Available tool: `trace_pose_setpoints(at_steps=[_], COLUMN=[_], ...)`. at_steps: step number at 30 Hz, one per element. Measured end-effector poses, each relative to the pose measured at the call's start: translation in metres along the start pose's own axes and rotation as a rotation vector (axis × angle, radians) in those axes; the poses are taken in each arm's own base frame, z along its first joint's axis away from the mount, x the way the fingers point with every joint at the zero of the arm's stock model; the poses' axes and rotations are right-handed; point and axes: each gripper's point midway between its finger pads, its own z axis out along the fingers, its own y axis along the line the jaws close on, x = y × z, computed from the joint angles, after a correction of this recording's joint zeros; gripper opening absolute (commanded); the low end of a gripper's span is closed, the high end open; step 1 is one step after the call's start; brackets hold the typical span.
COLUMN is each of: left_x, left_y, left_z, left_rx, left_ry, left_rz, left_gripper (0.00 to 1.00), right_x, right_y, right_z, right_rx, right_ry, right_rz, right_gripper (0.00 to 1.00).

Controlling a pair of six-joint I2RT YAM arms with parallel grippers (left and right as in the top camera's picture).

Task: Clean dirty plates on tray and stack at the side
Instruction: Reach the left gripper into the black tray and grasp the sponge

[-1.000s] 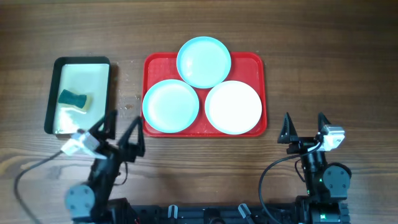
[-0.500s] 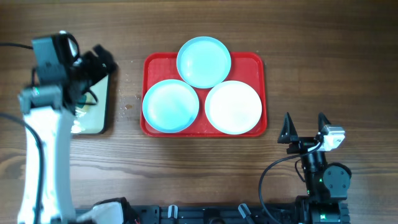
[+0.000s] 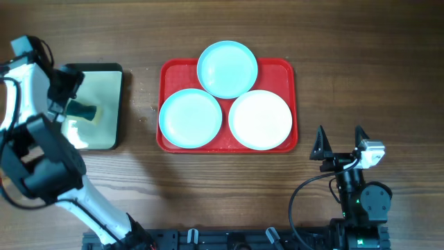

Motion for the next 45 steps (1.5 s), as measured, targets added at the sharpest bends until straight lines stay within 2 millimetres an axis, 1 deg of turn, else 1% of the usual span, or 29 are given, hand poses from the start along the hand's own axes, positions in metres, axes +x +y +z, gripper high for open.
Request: trace_pose_setpoints(at_steps=[2,5,7,9,10,11,12,14,18,19,20,22,23,24,25,26,28,29,30,31,35,38,39,40,41,42,43,44,45], left_x=[0.003,0.006,0.010,0.007,0.006,0.003,0.001,0.000,0.010,0.014,0.022,0.033,0.035,0.039,0.042,0.043,0.045,0.045,0.045,0.045,0.048,0.052,0.054,0.056,0.056,0.057,0.056,0.055,0.052], left_y=[0.001,0.003,0.005,0.005,0.006,0.006,0.006,0.006,0.011,0.011,0.013,0.014,0.014,0.014,0.012,0.010,0.008,0.006,0.005,0.003,0.001,0.002,0.002,0.002,0.001,0.001,-0.001,-0.002,-0.004], left_z=[0.025,0.040,0.051,0.053,0.054,0.054,0.055,0.054,0.054,0.053,0.052,0.050,0.050,0.049,0.049,0.048,0.048,0.048,0.048,0.048,0.045,0.044,0.044,0.044,0.044,0.044,0.045,0.046,0.046], left_rx=[-0.024,-0.042,-0.060,-0.062,-0.066,-0.063,-0.064,-0.065,-0.082,-0.080,-0.080,-0.073,-0.069,-0.066,-0.056,-0.045,-0.031,-0.022,-0.015,-0.009,0.002,-0.002,0.000,0.005,0.010,0.011,0.018,0.024,0.033], left_ry=[0.025,0.044,0.061,0.047,0.038,0.028,0.021,0.016,0.058,0.080,0.118,0.175,0.188,0.208,0.222,0.232,0.243,0.246,0.247,0.247,0.256,0.278,0.287,0.295,0.298,0.301,0.299,0.292,0.279], left_rz=[0.001,-0.005,-0.006,-0.011,-0.014,-0.016,-0.018,-0.016,-0.019,-0.018,-0.020,-0.024,-0.029,-0.029,-0.030,-0.032,-0.035,-0.037,-0.037,-0.034,-0.038,-0.042,-0.042,-0.043,-0.041,-0.044,-0.041,-0.041,-0.038], left_gripper=[0.97,0.91,0.64,0.20,0.04,0.04,0.20,1.00,1.00,0.96,0.82,0.44,0.33,0.18,0.06,0.04,0.04,0.31,0.91,1.00,1.00,0.29,0.11,0.04,0.04,0.14,0.49,1.00,1.00], right_x=[0.000,0.000,0.000,0.000,0.000,0.000,0.000,0.000,0.000,0.000,0.000,0.000,0.000,0.000,0.000,0.000,0.000,0.000,0.000,0.000,0.000,0.000,0.000,0.000,0.000,0.000,0.000,0.000,0.000], right_y=[0.000,0.000,0.000,0.000,0.000,0.000,0.000,0.000,0.000,0.000,0.000,0.000,0.000,0.000,0.000,0.000,0.000,0.000,0.000,0.000,0.000,0.000,0.000,0.000,0.000,0.000,0.000,0.000,0.000], right_z=[0.000,0.000,0.000,0.000,0.000,0.000,0.000,0.000,0.000,0.000,0.000,0.000,0.000,0.000,0.000,0.000,0.000,0.000,0.000,0.000,0.000,0.000,0.000,0.000,0.000,0.000,0.000,0.000,0.000], right_rx=[0.000,0.000,0.000,0.000,0.000,0.000,0.000,0.000,0.000,0.000,0.000,0.000,0.000,0.000,0.000,0.000,0.000,0.000,0.000,0.000,0.000,0.000,0.000,0.000,0.000,0.000,0.000,0.000,0.000], right_ry=[0.000,0.000,0.000,0.000,0.000,0.000,0.000,0.000,0.000,0.000,0.000,0.000,0.000,0.000,0.000,0.000,0.000,0.000,0.000,0.000,0.000,0.000,0.000,0.000,0.000,0.000,0.000,0.000,0.000], right_rz=[0.000,0.000,0.000,0.000,0.000,0.000,0.000,0.000,0.000,0.000,0.000,0.000,0.000,0.000,0.000,0.000,0.000,0.000,0.000,0.000,0.000,0.000,0.000,0.000,0.000,0.000,0.000,0.000,0.000], right_gripper=[1.00,1.00,1.00,1.00,1.00,1.00,1.00,1.00,1.00,1.00,1.00,1.00,1.00,1.00,1.00,1.00,1.00,1.00,1.00,1.00,1.00,1.00,1.00,1.00,1.00,1.00,1.00,1.00,1.00])
